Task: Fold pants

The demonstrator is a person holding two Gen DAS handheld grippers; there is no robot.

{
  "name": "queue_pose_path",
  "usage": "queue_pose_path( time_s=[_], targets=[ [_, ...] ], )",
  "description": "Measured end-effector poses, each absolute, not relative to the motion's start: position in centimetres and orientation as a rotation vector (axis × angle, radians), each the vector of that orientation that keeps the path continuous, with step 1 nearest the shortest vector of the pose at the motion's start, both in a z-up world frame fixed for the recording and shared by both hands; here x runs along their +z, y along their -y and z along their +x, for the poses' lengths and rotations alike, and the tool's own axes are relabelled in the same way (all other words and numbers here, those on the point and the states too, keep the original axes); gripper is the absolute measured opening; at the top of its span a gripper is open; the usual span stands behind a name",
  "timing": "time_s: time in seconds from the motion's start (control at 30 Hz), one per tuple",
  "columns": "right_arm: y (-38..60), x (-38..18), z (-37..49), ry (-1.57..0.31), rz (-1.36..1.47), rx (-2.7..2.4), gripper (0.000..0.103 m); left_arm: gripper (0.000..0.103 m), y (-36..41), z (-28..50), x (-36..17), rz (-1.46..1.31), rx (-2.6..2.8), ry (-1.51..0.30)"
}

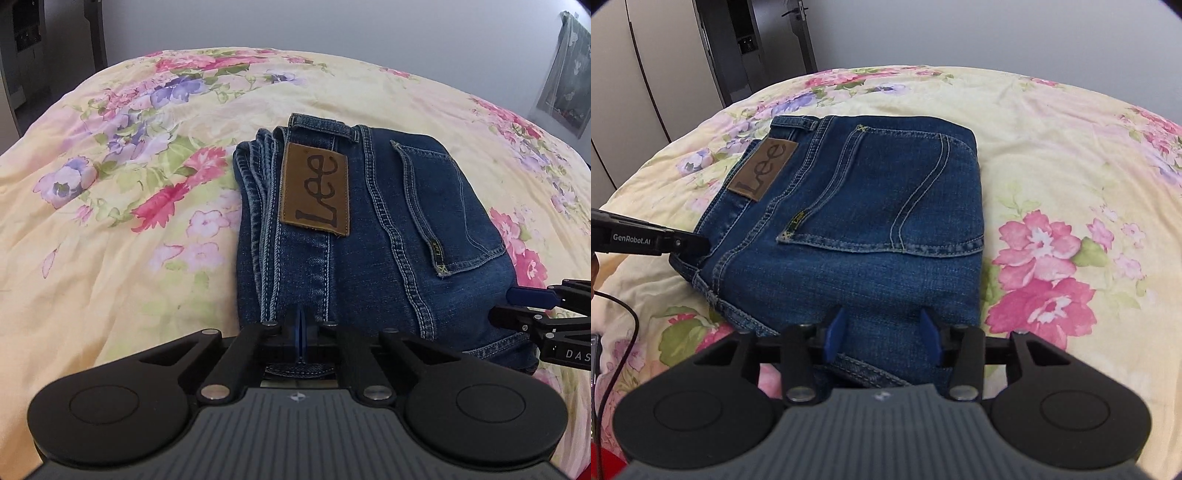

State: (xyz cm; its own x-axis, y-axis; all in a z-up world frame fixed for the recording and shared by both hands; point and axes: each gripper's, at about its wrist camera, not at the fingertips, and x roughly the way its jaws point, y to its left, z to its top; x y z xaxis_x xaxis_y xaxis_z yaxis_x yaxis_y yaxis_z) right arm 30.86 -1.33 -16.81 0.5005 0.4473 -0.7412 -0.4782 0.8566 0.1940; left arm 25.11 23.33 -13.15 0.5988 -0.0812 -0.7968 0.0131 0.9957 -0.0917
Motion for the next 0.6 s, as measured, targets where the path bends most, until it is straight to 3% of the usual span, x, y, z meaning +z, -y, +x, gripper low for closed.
queue_pose_path(
  time_s=[0.1,0.33,0.47,0.6],
  targets=[
    [2.0,-14.2,30.6,-0.844,-0.019,0.557,0.043,0.010,-22.8,24.3,-10.3,-0.073,-0.051,-0.879],
    [4.0,-4.9,27.1,-0.651,-0.035,0.555,0.060,0.012,-20.2,20.6,1.1,-0.004,-0.094,-0.713],
    [5.6,0.3,23.7,-0.536,-0.029,0.558,0.078,0.030,-18.7,17.5,8.0,0.077,-0.094,-0.616],
    [7.0,4.6,19.9,-0.459,-0.006,0.545,0.081,0.034,-17.0,13.6,12.5,0.137,-0.036,-0.558]
  ],
)
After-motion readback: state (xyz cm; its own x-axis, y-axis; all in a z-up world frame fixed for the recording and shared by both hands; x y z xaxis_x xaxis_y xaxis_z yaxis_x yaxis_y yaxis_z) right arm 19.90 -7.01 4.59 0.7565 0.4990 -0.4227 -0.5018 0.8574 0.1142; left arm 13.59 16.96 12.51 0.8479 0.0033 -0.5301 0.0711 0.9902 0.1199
